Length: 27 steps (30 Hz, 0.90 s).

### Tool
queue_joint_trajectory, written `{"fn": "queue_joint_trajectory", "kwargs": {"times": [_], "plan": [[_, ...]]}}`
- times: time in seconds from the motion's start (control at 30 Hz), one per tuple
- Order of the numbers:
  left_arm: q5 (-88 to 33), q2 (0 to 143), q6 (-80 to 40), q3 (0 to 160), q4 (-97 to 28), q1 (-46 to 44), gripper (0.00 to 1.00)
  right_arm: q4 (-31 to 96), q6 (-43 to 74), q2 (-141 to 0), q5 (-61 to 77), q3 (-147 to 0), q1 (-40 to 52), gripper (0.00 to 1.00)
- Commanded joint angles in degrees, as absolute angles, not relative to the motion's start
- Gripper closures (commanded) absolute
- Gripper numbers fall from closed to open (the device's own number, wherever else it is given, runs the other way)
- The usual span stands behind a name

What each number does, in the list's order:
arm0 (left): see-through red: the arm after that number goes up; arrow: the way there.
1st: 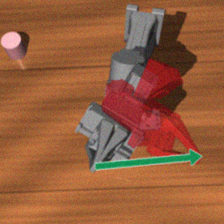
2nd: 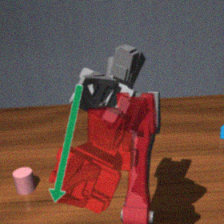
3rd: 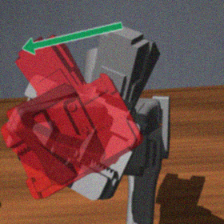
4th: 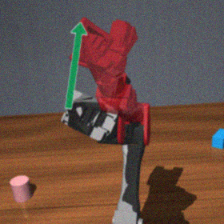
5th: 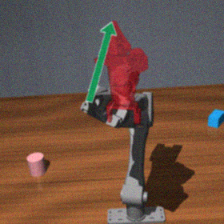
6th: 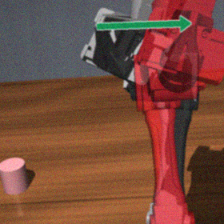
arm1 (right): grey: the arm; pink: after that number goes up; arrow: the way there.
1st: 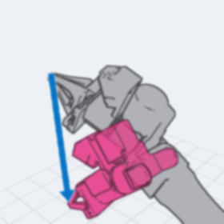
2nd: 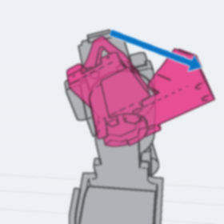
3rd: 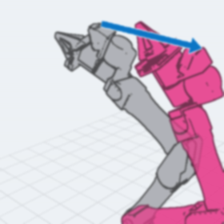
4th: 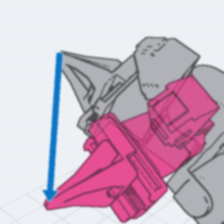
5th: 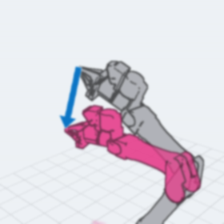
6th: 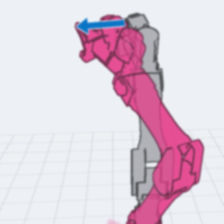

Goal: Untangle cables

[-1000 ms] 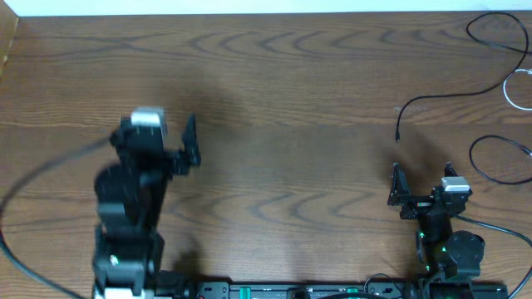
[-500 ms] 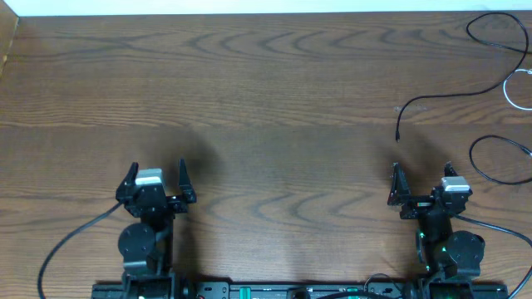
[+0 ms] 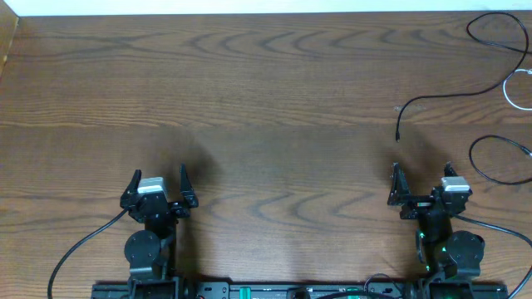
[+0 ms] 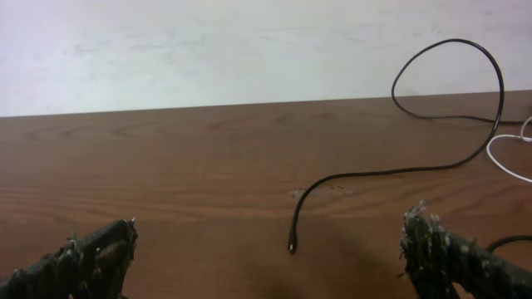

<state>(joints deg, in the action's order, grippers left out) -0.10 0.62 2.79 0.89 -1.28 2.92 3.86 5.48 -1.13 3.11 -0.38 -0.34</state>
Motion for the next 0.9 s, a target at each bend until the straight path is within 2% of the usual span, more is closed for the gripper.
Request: {"fn": "queue_joint_trajectory", "kwargs": {"times": [0.0, 0.87], "plan": [[0.67, 0.36, 2.31, 0.23, -4.19, 3.16, 0.09, 4.14, 5.52, -1.1, 2.94, -0.34, 0.47, 0.01], [0.67, 1.37, 2.31, 0.23, -4.19, 3.16, 0.09, 4.14, 5.52, -1.1, 2.94, -0.34, 0.47, 0.01]]}}
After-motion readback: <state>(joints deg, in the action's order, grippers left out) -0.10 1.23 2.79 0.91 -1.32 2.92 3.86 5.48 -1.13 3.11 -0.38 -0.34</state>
